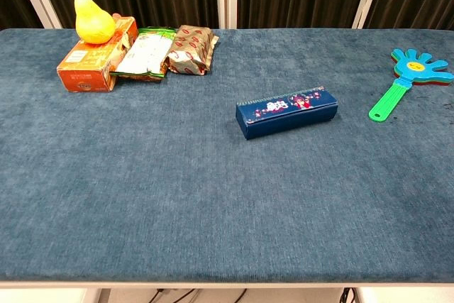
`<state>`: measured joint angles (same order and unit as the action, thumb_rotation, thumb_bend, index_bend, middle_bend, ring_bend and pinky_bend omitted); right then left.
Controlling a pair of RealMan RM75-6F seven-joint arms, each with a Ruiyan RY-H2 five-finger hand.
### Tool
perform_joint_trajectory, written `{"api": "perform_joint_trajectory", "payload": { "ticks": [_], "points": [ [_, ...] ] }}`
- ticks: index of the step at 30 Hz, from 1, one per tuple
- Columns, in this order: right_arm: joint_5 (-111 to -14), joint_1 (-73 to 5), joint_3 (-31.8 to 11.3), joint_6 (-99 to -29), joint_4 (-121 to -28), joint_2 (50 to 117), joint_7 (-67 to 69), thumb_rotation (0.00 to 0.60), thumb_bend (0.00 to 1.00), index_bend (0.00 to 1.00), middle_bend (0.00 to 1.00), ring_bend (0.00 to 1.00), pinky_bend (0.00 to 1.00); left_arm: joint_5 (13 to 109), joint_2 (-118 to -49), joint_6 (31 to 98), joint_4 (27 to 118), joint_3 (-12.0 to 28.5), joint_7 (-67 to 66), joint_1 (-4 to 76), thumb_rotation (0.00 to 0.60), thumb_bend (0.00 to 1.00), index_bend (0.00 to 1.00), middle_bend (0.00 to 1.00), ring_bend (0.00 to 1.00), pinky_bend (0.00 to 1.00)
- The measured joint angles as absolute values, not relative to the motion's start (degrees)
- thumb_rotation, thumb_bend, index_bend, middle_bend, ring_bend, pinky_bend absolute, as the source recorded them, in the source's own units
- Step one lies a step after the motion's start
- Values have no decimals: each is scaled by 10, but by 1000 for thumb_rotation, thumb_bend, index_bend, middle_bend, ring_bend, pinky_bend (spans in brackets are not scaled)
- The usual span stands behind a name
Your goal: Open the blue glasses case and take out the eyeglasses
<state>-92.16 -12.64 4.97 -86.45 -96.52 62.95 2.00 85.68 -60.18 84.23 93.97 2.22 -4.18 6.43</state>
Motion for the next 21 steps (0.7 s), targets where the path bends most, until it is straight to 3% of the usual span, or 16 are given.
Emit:
{"api": "perform_joint_trajectory", "payload": {
  "ticks": [3,8,14,21],
  "points": [
    [-922,-131,45,-851,-968,630,15,600,160,72,179,0,0,857,-602,846,940,22,-40,62,600,163,538,533,391,521],
    [-917,-153,31,-810,-975,633,11,600,299,109,217,0,0,860,-603,851,939,21,-42,59,600,163,538,533,391,521],
    [-883,-215,-4,-707,-980,655,-19,600,318,173,241,2,0,861,-604,853,940,21,-46,58,600,163,538,533,391,521],
    [-783,-316,-61,-571,-959,748,-113,600,347,211,248,6,0,862,-605,856,938,21,-44,56,600,164,538,533,391,521]
  ]
}}
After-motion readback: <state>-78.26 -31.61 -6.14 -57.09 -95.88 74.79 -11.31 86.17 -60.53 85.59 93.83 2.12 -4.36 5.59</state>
